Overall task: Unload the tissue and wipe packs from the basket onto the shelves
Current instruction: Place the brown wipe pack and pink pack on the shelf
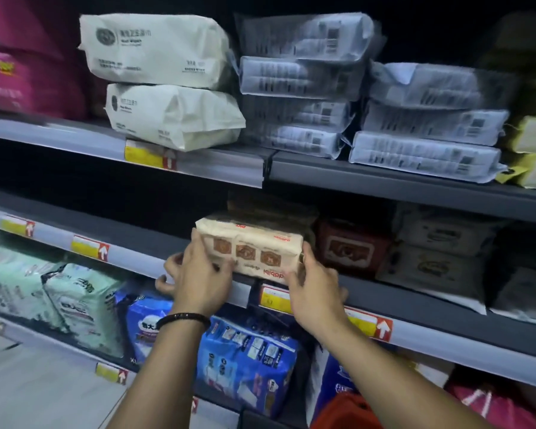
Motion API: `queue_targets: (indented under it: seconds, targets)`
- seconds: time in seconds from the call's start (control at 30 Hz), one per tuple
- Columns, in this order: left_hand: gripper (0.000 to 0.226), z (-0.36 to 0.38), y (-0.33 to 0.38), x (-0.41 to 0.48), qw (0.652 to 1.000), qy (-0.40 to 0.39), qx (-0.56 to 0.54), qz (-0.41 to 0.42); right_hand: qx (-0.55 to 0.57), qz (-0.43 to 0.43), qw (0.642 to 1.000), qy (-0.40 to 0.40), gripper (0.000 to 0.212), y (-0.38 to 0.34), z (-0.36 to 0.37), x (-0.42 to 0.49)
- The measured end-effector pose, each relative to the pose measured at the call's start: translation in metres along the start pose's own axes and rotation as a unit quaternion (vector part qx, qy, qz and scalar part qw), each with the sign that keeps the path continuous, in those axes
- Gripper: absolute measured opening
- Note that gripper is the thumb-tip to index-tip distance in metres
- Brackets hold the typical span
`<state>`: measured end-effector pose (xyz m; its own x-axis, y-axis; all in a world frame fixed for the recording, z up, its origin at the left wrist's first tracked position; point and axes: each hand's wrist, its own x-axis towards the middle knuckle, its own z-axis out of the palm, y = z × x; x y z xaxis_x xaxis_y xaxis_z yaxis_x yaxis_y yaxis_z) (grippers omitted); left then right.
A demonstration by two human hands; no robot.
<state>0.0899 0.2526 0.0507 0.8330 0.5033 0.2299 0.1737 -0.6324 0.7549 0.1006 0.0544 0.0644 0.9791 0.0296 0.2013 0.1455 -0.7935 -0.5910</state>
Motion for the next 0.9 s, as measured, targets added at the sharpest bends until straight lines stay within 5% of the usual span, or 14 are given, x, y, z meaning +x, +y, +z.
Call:
queue_targets:
  seconds: [0.1,0.23,0.33,0.43,0.53,0.63,0.9]
  targets:
    - [0.096,0.002,0.007,-0.006,0.999,-0.009,0.03,-0.018,-0.052,-0.017,0.996,-0.065,0.063,0.006,-0.022,0.002]
    - [0.102,0.004,0.023,-0.036,0.998,0.005,0.041,-0.036,-0.052,-0.043,0.995,-0.074,0.063,0.032,-0.06,-0.02]
    - [0.09,0.006,0.048,-0.072,0.997,-0.003,0.078,0.009,-0.058,-0.07,0.995,-0.045,0.041,0.07,-0.089,-0.056]
    - [0.061,0.009,0.076,-0.106,0.977,-0.116,0.143,0.107,-0.04,-0.074,0.996,-0.035,0.018,0.109,-0.118,-0.097]
    - [0.042,0.015,0.113,-0.154,0.913,-0.289,0.181,0.223,-0.018,-0.036,0.997,-0.059,0.009,0.157,-0.141,-0.14]
    - [0.046,0.034,0.143,-0.215,0.803,-0.422,0.272,0.32,-0.021,0.017,0.994,-0.107,0.014,0.213,-0.15,-0.177]
    - [0.053,0.115,0.113,-0.294,0.624,-0.602,0.382,0.319,-0.117,0.273,0.928,-0.222,0.018,0.353,-0.118,-0.255]
